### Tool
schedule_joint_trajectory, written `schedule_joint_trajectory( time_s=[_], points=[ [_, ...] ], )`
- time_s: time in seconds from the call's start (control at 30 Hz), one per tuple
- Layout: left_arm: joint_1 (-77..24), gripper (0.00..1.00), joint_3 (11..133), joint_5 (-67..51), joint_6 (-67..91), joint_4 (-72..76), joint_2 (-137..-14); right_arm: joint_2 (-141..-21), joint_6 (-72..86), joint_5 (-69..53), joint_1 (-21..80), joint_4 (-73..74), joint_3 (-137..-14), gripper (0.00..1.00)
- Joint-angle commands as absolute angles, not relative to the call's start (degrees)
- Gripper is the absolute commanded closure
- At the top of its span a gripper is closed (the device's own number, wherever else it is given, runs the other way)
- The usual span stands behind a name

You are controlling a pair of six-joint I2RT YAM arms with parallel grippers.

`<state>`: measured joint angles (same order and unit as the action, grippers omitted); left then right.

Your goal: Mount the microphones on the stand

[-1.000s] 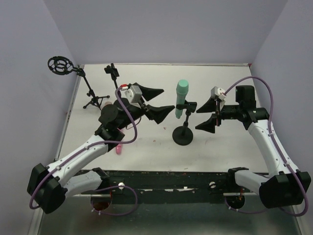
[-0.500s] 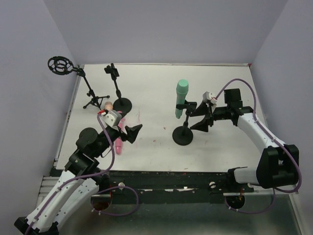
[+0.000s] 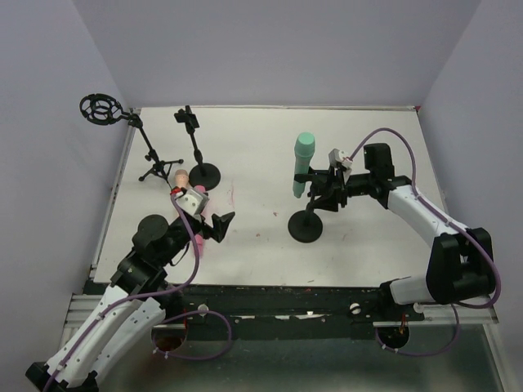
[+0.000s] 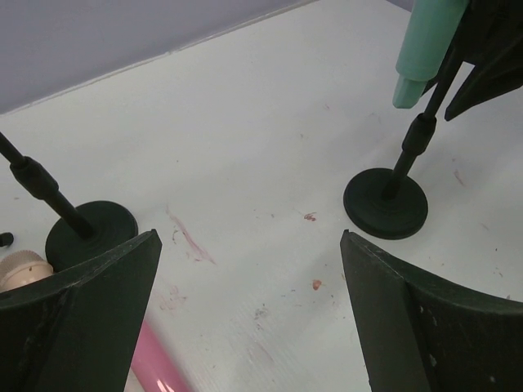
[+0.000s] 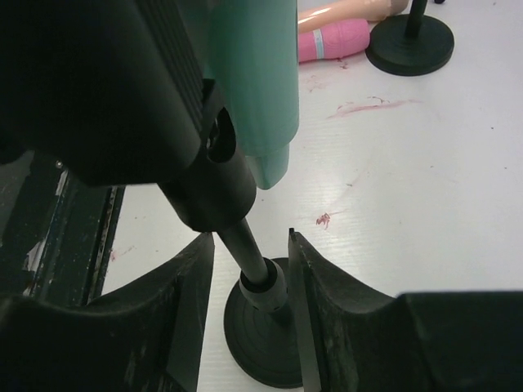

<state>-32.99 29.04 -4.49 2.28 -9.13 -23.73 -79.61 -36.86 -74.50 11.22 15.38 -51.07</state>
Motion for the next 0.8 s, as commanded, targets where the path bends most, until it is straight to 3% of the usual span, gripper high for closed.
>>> schedule_joint_trajectory(
  time_s=[0.0, 0.13, 0.23, 0.33, 0.53, 0.77],
  points=[
    [-32.78, 0.01, 29.36, -3.34, 1.32, -8.53, -22.42, -81.21, -36.74, -76.29, 12.39, 13.27, -52.64, 0.52],
    [-32.78, 0.01, 28.74, -3.34, 1.23, -7.91, -21.62, -81.65, -36.74, -76.81, 12.57, 13.36, -53.70, 0.64],
    [-32.70, 0.01, 28.56, -3.52, 1.06, -7.82, -21.36, -81.56, -36.39, -77.43, 12.57, 13.36, -54.23, 0.86],
    [-32.78, 0.01, 28.48, -3.43, 0.79, -7.91, -21.01, -81.21, -36.65, -76.47, 12.48, 13.53, -54.75, 0.96],
    [-32.78, 0.01, 27.77, -3.43, 0.62, -7.65, -19.69, -82.44, -37.01, -71.99, 3.80, 13.72, -61.16, 0.99],
    [-32.78, 0.01, 27.16, -3.34, 0.26, -6.86, -18.89, -87.00, -17.59, -55.58, -13.96, -18.95, -62.23, 0.99]
  ],
)
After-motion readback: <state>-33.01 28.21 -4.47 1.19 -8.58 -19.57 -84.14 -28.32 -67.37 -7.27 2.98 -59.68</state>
